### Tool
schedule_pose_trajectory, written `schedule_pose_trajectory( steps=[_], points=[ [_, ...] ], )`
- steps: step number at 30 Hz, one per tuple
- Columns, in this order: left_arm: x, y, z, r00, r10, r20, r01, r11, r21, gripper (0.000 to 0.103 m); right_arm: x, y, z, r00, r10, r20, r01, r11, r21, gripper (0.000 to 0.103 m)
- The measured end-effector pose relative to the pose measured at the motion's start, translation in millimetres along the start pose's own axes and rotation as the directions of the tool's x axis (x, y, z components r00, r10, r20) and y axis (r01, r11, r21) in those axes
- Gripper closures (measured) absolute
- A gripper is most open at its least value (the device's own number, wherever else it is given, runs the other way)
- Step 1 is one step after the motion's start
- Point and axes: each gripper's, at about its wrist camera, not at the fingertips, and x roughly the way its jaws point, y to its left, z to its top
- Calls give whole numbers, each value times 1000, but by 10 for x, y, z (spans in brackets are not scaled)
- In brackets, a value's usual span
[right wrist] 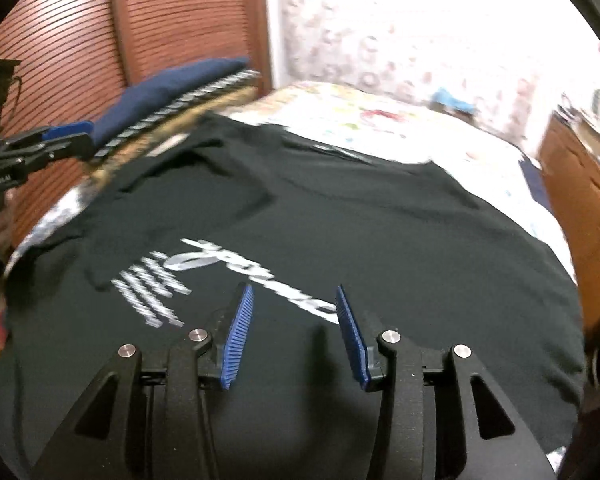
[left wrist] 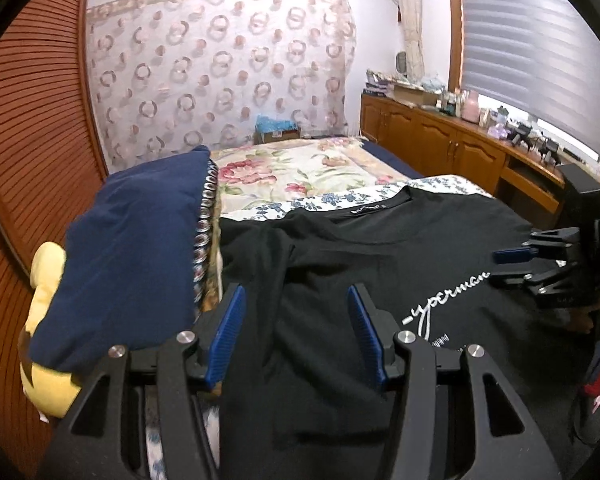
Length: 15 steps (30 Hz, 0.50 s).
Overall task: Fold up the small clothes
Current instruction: 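Open the right gripper and withdraw from the shirt, then grasp the opposite side edge of the shirt with the right gripper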
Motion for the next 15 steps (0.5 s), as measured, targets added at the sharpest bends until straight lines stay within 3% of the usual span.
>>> schedule_pose_trajectory(
  steps=[6, 15],
  points=[
    [330, -9, 64, 998, 23, -60, -23, 1000, -2, 51, -243, -458, -188, 998, -59, 16, 58, 996, 64, 60],
    [511, -144, -55, 995, -6, -102, 5, 1000, -6, 51, -659, -1210, -487, 981, -194, 23, 187, 965, 186, 60]
  ],
)
